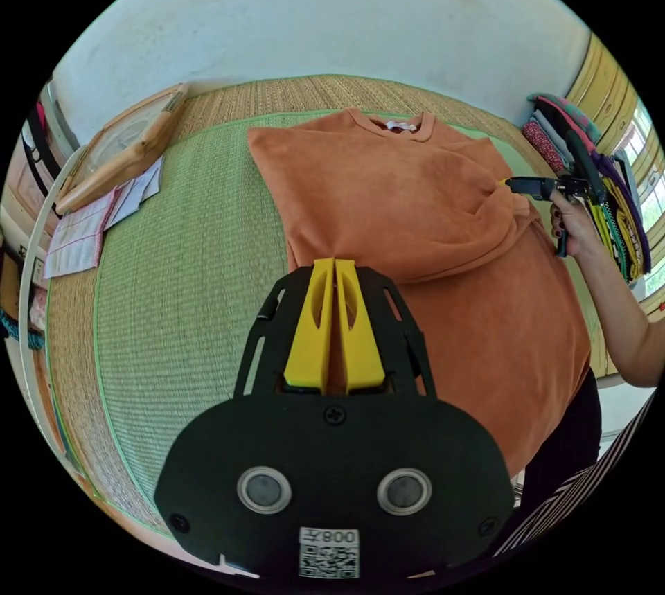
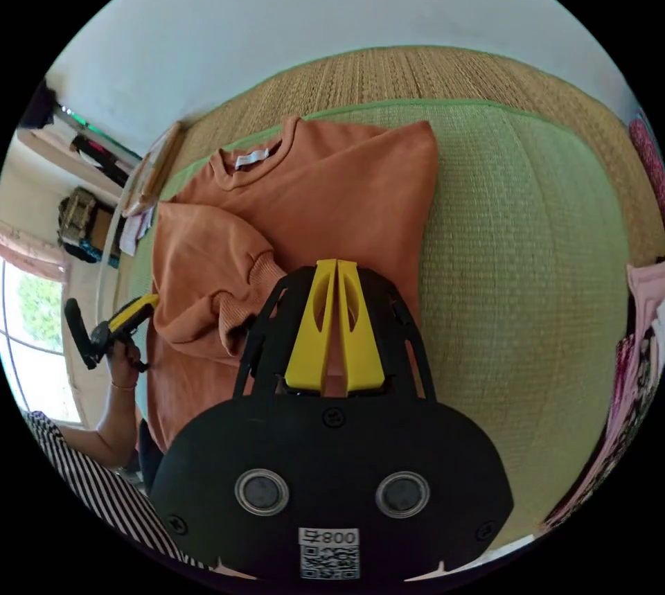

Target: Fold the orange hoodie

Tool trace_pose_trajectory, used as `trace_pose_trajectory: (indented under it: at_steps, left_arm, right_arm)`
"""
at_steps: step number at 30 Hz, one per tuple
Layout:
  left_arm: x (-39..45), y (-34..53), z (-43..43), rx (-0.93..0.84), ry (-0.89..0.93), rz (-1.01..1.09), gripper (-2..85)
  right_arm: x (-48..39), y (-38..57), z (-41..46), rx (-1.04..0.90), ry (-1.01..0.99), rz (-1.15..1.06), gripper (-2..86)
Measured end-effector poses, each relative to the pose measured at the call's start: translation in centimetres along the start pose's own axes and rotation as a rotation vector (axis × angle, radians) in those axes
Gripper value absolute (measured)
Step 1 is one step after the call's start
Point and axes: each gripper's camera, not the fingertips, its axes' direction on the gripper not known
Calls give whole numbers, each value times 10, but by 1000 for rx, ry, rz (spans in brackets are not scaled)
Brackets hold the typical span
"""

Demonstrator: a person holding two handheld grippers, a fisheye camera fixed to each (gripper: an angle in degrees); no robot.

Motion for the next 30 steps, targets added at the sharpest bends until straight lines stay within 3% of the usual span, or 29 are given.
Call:
trace_pose_trajectory:
  at_steps: [2, 7, 10, 18, 30]
  left_arm:
    - [2, -1, -3, -11, -12, 2, 0]
    - [15, 0, -15, 32, -26, 23, 0]
    - [14, 1, 7, -47, 7, 9, 0]
    - [12, 27, -23, -13, 95, -65, 1]
    - [29, 24, 15, -94, -11, -46, 1]
  right_arm:
    - [15, 3, -3, 10, -84, 49, 1]
    - [17, 15, -14, 33, -38, 6, 1]
    - [36, 22, -6, 15, -99, 34, 1]
    - [45, 64, -45, 65, -171, 0, 1]
    - [52, 82, -17, -28, -35, -1, 0]
